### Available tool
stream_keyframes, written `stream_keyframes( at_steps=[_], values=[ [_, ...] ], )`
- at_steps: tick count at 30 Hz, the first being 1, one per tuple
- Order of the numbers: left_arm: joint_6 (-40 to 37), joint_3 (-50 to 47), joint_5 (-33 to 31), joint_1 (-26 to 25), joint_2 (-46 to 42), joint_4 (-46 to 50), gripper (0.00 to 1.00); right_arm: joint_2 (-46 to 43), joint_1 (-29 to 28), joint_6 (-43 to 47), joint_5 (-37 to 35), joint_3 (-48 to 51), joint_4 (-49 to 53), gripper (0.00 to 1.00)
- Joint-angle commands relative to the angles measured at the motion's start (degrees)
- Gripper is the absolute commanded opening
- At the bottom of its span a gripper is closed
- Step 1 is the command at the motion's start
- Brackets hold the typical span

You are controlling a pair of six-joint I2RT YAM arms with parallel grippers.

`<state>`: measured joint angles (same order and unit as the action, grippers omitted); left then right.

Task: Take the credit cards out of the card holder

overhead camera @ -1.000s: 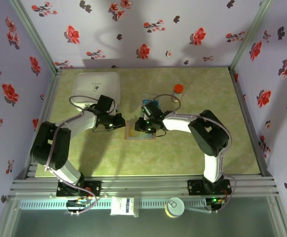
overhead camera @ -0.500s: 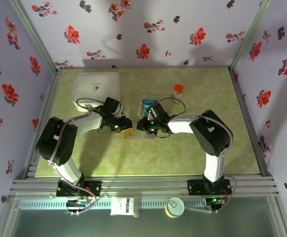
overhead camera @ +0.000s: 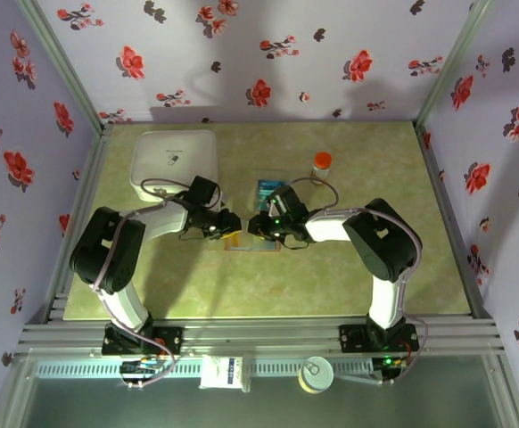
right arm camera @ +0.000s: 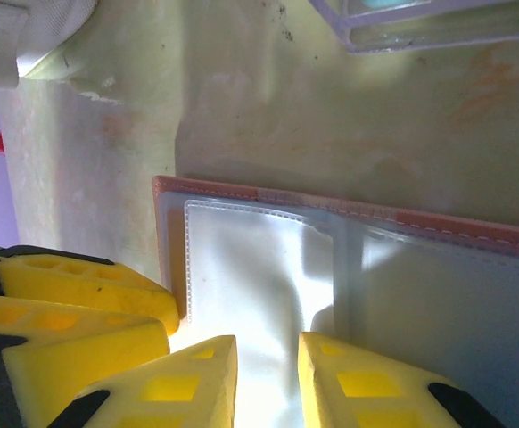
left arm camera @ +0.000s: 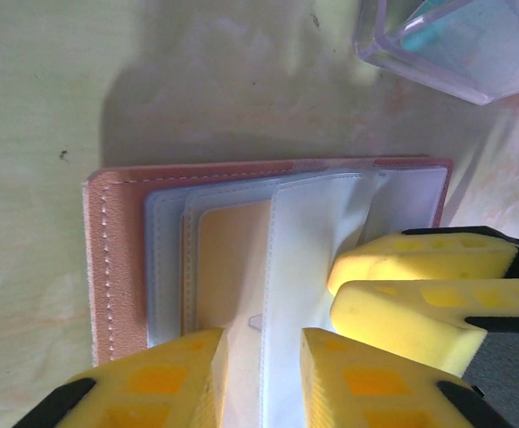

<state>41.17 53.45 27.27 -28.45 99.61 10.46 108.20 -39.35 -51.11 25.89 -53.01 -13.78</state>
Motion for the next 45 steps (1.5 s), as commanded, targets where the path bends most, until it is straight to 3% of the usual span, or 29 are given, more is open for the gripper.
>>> stream_keyframes(
  at_steps=[1, 12, 21, 30, 37, 45],
  values=[
    [1.08, 1.87, 2.07, -0.6, 1.78, -1.48, 0.25, 0.17, 0.33, -1.27, 0.73, 1.36, -0.54, 0.26],
    [1.65, 3.11, 2.99, -1.04, 2.68, -1.89, 0.16, -0.61, 0.24, -2.39, 1.45, 1.42, -2.12, 0.25],
    [1.99, 4.28, 3.33, -1.69, 0.56, -0.82, 0.15, -4.81, 0.17, -2.16, 0.47, 1.2, -1.08, 0.3],
    [2.57, 6.86, 3.19, -3.52, 0.0, 0.28, 0.16, -15.52, 0.17, 4.56, -10.76, -1.51, 16.15, 0.32],
    [3.2, 9.98, 3.08, -5.93, 3.7, 0.07, 0.26, -22.52, 0.25, 8.54, -20.09, -2.79, 27.27, 0.34],
    [4.0, 14.77, 3.44, -8.97, 10.45, -0.7, 0.31, -26.44, 0.42, 8.93, -23.18, -0.94, 30.27, 0.36]
  ],
)
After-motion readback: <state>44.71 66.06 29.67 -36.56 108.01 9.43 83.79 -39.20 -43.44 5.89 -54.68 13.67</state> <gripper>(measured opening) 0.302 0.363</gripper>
